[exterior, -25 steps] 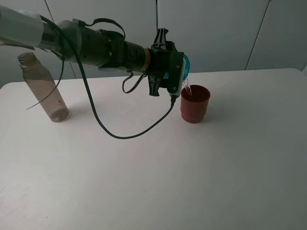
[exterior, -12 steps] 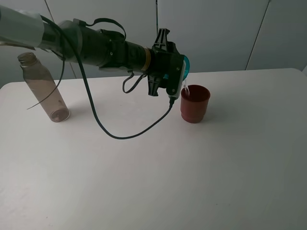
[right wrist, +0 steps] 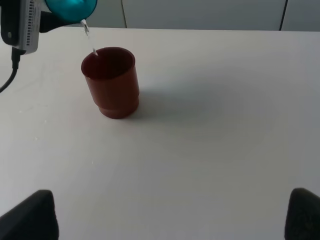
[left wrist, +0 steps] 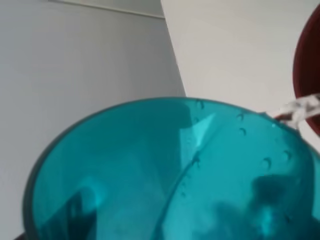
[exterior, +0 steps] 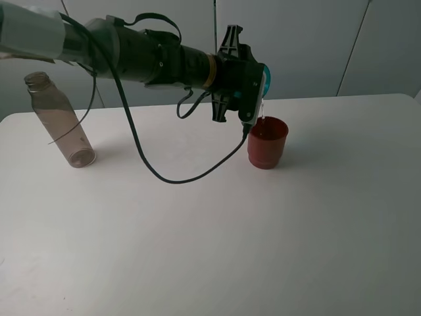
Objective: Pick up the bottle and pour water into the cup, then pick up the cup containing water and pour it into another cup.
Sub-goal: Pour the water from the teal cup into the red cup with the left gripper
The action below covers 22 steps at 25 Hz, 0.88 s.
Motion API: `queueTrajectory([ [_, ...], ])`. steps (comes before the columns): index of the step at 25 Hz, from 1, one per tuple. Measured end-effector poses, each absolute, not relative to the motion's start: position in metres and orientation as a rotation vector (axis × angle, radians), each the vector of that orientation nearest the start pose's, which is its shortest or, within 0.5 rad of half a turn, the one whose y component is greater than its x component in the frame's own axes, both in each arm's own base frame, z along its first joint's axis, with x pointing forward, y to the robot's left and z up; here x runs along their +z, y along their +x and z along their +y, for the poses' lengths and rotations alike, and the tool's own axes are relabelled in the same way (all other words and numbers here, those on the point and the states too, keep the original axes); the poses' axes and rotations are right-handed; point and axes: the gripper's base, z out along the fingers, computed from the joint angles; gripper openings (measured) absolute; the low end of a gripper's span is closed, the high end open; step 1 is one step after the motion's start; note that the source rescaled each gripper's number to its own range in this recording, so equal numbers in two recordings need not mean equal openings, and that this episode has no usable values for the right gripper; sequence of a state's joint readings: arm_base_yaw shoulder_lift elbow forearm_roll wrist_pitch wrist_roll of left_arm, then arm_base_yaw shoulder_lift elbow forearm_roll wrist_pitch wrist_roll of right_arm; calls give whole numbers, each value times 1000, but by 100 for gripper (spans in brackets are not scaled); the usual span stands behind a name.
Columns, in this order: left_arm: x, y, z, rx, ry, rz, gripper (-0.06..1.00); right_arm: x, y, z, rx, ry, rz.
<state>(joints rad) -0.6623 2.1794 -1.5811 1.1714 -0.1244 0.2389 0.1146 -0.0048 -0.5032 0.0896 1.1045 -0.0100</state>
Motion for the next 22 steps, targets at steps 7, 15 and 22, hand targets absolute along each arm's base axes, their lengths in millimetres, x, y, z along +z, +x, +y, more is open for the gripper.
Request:
queueTrajectory([
  [7,181,390,-322,407,1864,911,8,275,-9,6,172,-137,2077],
  [15,180,388,-324,488,1935,791,8,275,-9,6,172,-137,2077],
  [22,179,387,-325,535,1975,714,8,275,-9,6,172,-137,2077],
])
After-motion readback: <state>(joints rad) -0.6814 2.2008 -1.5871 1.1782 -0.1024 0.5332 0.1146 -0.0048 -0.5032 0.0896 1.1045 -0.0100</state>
